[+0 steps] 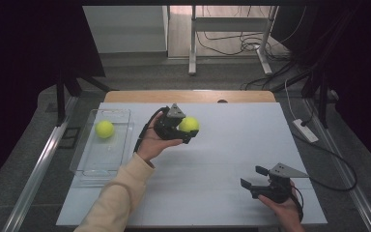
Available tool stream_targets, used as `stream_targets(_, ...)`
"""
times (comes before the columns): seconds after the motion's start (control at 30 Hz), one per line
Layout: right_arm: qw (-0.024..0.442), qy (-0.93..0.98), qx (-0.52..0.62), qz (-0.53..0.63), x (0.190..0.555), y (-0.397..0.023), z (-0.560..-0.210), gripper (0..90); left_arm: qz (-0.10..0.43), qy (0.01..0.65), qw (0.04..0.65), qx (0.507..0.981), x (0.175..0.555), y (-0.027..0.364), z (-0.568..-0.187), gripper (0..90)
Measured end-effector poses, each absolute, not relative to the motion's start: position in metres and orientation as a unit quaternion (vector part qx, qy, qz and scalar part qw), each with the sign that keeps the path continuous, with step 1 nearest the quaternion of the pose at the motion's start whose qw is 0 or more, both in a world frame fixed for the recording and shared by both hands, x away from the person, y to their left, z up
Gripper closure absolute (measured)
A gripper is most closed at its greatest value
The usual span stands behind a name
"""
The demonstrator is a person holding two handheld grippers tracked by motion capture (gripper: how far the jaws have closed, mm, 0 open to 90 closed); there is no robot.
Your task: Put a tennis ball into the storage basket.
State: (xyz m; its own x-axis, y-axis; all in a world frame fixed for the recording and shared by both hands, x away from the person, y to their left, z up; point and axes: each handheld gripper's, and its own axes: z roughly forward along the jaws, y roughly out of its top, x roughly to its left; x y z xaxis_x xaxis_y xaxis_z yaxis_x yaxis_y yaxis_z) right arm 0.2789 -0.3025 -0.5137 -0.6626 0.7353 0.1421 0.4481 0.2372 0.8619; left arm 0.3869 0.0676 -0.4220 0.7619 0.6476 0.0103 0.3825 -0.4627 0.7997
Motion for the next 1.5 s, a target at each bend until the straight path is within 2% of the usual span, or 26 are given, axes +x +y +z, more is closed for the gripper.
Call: stream_targets(1.5, 0.147, 0.774, 0.386, 0.48, 0.28, -0.302, -0.516, 15.2, 0.168, 0.342, 0.443, 0.812, 0.372, 0.11, -0.429, 27.1)
